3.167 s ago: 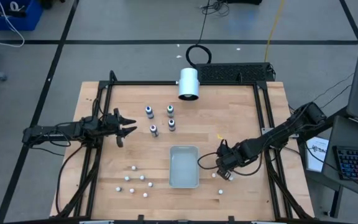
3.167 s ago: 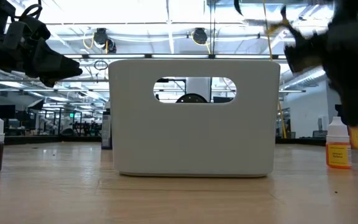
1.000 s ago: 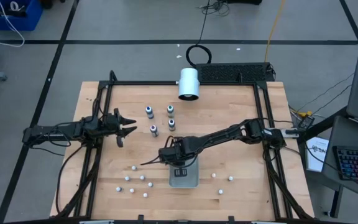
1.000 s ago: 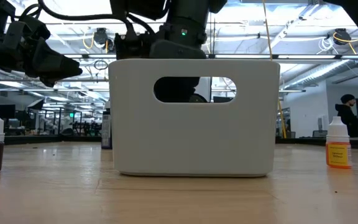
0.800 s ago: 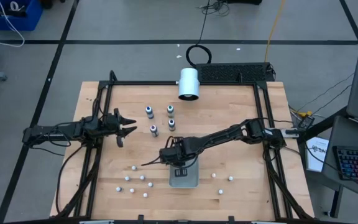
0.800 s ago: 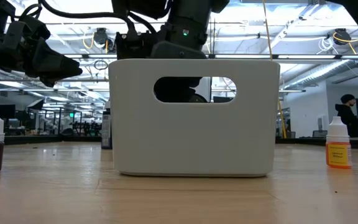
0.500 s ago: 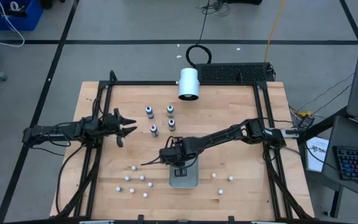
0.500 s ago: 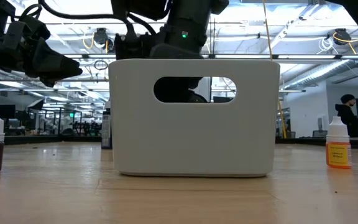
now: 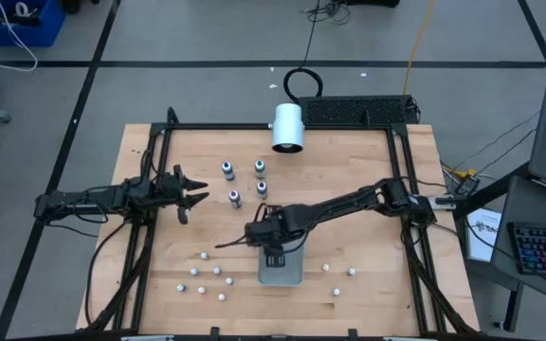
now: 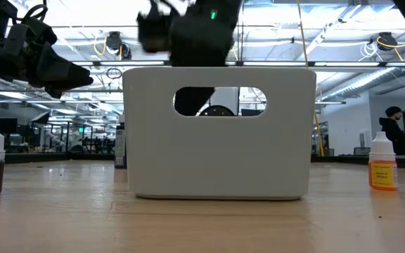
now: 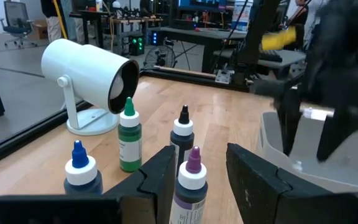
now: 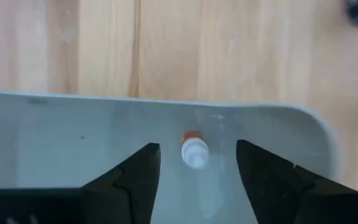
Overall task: Pick & Place food coloring
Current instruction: Put the small orange food coloring bottle into the gray bin
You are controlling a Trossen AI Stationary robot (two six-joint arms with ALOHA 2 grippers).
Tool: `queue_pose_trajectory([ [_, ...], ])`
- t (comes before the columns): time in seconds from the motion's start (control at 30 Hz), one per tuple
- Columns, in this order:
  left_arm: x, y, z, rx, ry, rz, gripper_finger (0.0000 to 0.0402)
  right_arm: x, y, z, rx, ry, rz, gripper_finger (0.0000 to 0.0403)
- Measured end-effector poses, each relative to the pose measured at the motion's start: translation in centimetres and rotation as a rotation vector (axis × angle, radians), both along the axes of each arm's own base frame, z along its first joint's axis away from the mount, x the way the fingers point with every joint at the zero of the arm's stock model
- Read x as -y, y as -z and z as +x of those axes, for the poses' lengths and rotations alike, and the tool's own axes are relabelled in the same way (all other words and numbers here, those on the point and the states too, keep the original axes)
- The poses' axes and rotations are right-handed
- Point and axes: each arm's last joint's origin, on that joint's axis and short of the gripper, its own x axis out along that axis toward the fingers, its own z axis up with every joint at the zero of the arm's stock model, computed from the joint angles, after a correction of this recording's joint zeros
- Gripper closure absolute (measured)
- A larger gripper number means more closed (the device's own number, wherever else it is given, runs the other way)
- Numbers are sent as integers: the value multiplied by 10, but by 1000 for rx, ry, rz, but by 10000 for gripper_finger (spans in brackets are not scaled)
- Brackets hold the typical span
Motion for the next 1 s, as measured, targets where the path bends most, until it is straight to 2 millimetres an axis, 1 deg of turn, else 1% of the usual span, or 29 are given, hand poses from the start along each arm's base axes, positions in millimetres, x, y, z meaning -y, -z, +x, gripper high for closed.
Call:
queue_pose_trajectory([
  [0.1, 0, 0, 0, 0, 0, 0, 254, -3, -23, -17, -38, 56, 15, 201],
  [0.2, 0, 0, 0, 0, 0, 0, 254, -13, -46, -45, -132, 151, 27, 202],
  [0.3, 0, 0, 0, 4, 0, 0, 254, -29, -64, -76, -237, 295, 27, 202],
  [0.37, 0, 0, 0, 1, 0, 0, 254, -43, -75, -94, -273, 370, 17, 202],
  [0.43, 0, 0, 0, 3, 0, 0, 254, -58, -82, -108, -255, 422, -8, 202],
  [0.5, 0, 0, 0, 2, 0, 0, 254, -72, -85, -117, -207, 451, -42, 202],
  [0.6, 0, 0, 0, 3, 0, 0, 254, -90, -84, -126, -149, 455, -85, 202],
  [0.67, 0, 0, 0, 3, 0, 0, 254, -96, -77, -129, -134, 447, -102, 202],
  [0.73, 0, 0, 0, 5, 0, 0, 254, -97, -65, -133, -154, 454, -135, 202],
  [0.83, 0, -1, 0, 5, 0, 0, 254, -94, -43, -139, -225, 476, -173, 202],
  [1.0, 0, -1, 0, 11, 0, 1, 254, -92, -12, -145, -315, 473, -135, 202],
])
